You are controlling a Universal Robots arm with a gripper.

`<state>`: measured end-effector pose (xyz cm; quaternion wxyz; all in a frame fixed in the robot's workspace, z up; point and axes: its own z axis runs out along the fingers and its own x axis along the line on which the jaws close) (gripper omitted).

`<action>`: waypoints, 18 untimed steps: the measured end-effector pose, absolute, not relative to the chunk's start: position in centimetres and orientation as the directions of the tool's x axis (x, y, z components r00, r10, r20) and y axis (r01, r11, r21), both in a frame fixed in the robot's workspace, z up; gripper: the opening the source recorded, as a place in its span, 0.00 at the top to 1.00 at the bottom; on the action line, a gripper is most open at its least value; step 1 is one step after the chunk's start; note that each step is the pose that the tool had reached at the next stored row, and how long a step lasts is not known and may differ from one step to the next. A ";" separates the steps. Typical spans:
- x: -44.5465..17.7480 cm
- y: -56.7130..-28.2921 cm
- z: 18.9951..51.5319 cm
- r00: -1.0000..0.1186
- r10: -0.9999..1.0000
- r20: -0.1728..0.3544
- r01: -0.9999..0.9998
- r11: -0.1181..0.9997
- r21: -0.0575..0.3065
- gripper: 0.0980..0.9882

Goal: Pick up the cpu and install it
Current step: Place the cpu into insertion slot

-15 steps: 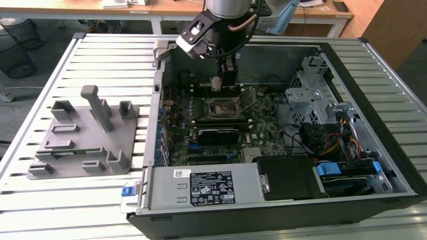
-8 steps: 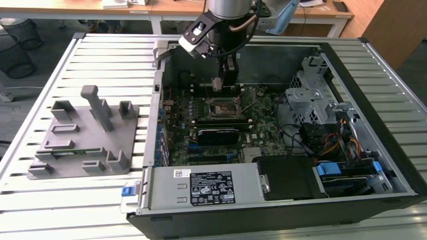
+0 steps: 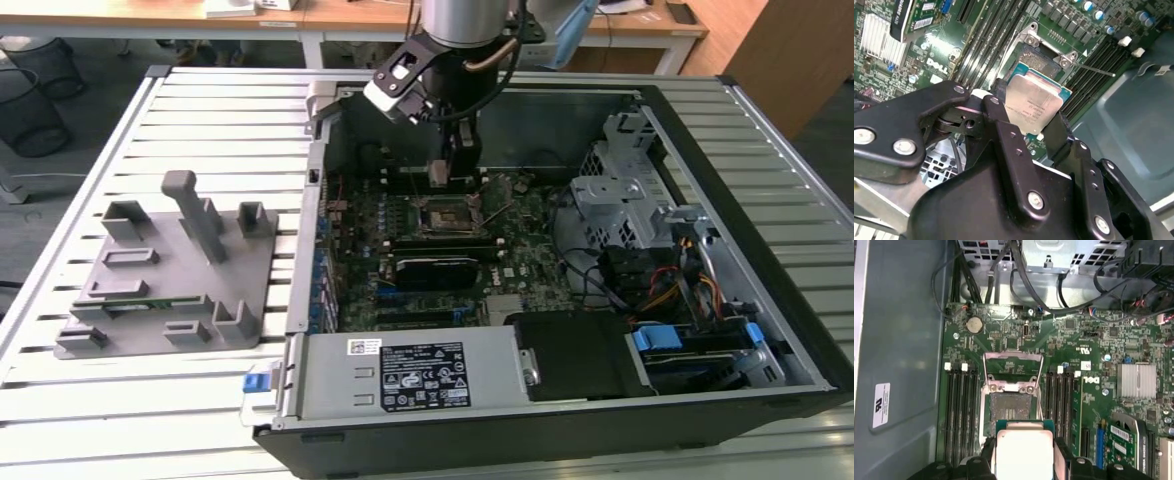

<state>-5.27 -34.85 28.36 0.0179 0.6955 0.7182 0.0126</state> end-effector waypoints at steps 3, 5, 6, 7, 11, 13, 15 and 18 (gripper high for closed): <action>-5.3 -34.8 28.1 -0.046 0.999 -0.008 0.998 0.047 0.045 0.50; -5.2 -34.8 27.9 -0.051 0.999 -0.008 0.998 0.051 0.045 0.50; -5.2 -34.8 27.8 -0.050 0.999 -0.008 0.998 0.051 0.045 0.50; -5.1 -34.8 27.7 -0.049 0.999 -0.008 0.998 0.049 0.045 0.50; -4.9 -34.8 27.3 -0.039 0.999 -0.008 0.998 0.040 0.045 0.50; -4.9 -34.8 27.1 -0.036 0.999 -0.008 0.998 0.037 0.045 0.50; -4.9 -34.7 26.9 -0.032 0.999 -0.008 0.998 0.032 0.045 0.50; -4.9 -34.7 26.5 -0.021 1.000 -0.008 0.999 0.021 0.045 0.50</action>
